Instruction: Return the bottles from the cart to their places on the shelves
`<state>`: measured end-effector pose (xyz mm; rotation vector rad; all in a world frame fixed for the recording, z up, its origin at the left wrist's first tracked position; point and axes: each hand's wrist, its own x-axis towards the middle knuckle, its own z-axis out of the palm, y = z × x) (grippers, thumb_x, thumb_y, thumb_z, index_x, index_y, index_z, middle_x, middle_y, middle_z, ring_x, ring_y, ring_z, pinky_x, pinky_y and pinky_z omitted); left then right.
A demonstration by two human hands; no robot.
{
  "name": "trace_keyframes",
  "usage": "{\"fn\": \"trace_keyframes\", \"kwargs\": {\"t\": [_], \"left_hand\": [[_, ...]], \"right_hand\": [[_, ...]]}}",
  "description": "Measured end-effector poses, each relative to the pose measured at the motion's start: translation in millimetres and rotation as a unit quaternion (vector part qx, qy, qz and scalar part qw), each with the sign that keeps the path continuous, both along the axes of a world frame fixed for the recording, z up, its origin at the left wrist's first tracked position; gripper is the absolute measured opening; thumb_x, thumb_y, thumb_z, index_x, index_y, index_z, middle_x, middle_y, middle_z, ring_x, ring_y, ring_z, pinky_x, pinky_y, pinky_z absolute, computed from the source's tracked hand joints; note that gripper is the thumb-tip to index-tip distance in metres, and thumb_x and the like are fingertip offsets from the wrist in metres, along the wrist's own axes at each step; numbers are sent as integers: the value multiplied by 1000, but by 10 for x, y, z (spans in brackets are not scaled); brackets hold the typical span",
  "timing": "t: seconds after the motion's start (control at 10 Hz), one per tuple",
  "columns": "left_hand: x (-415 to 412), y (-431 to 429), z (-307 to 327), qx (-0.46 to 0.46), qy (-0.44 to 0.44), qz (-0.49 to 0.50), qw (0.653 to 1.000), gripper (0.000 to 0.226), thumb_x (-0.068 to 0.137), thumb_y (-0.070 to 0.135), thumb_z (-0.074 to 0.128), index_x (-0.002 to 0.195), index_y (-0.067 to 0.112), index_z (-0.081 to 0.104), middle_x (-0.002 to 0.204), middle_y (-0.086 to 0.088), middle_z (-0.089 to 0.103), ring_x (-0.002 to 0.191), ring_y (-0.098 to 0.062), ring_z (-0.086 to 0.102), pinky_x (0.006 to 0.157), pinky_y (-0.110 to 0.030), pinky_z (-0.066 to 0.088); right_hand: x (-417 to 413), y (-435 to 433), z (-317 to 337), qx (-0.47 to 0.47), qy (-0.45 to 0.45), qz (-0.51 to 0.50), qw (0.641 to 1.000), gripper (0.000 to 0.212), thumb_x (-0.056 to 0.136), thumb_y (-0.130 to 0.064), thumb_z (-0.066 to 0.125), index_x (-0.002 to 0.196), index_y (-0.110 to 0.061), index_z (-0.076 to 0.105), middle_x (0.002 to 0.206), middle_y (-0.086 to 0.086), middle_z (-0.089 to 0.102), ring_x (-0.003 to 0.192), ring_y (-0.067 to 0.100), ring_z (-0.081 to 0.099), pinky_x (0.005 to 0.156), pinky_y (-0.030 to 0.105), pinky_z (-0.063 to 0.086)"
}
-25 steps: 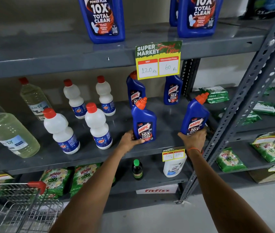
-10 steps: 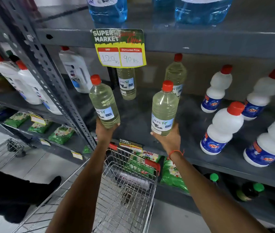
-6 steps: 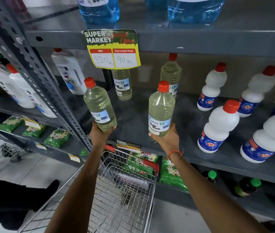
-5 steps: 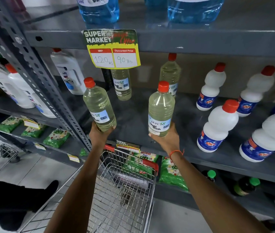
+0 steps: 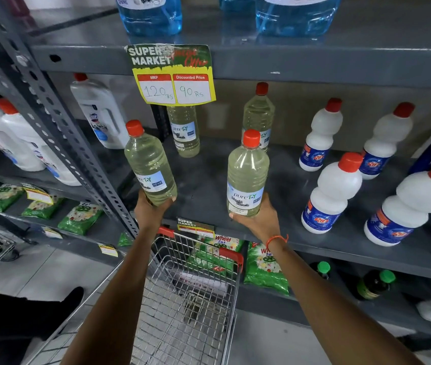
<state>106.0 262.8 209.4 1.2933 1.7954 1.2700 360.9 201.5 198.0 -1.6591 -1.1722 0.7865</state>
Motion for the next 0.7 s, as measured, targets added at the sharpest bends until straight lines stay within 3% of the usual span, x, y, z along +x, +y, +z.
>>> {"fn": "trace_keyframes", "kwargs": {"t": [0.2, 0.4, 0.5, 0.6, 0.7], "left_hand": [[-36, 13, 9, -11, 0, -10, 1000, 69, 66, 20, 83, 125, 7, 50, 125, -15, 62, 114, -30, 58, 86, -30, 42], [-19, 49, 74, -47, 5, -14, 999, 82, 64, 25, 84, 131, 9, 41, 130, -14, 58, 120, -33, 54, 97, -41, 44], [73, 6, 198, -86, 17, -15, 996, 102, 61, 28, 86, 138, 5, 24, 140, -15, 47, 129, -33, 45, 105, -42, 38], [318, -171, 222, -168, 31, -27, 985, 119, 63, 39, 82, 142, -5, 5, 152, -24, 20, 141, -38, 23, 117, -43, 24], [754, -470, 442, -156, 44, -87, 983, 99, 60, 57, 65, 133, -3, 34, 137, -22, 48, 121, -38, 50, 102, -45, 45]], "right_hand": [[-15, -25, 2, -4, 12, 6, 1000, 80, 52, -31, 90, 120, -21, 48, 116, 0, 68, 97, 10, 62, 91, 29, 53], [-27, 6, 68, -15, 15, 4, 1000, 82, 55, -27, 89, 122, -18, 43, 114, -1, 67, 97, 10, 60, 94, 31, 52], [-9, 15, 63, -52, 24, 12, 998, 97, 52, -25, 91, 130, -15, 34, 112, -7, 61, 103, 11, 58, 96, 31, 49], [-13, -36, 150, -88, -17, 3, 996, 122, 43, -37, 91, 140, -10, 23, 136, 9, 51, 127, 24, 49, 107, 41, 42], [-9, -131, 528, -156, -119, 21, 980, 105, 71, -33, 78, 145, 5, 14, 149, 25, 28, 138, 38, 28, 115, 45, 28]]}}
